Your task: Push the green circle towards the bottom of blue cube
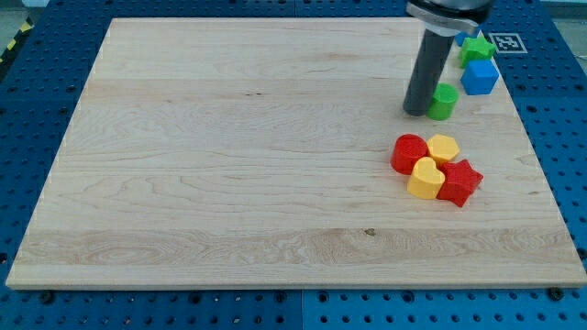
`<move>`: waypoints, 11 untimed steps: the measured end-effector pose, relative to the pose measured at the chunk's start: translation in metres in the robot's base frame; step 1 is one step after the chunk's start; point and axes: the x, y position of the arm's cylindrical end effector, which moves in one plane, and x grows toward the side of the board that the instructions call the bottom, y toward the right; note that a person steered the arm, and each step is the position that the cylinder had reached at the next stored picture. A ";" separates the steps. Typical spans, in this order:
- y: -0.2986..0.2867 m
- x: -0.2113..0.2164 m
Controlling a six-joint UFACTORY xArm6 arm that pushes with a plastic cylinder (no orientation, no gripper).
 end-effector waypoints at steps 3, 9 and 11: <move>0.028 -0.016; 0.056 -0.026; 0.056 -0.014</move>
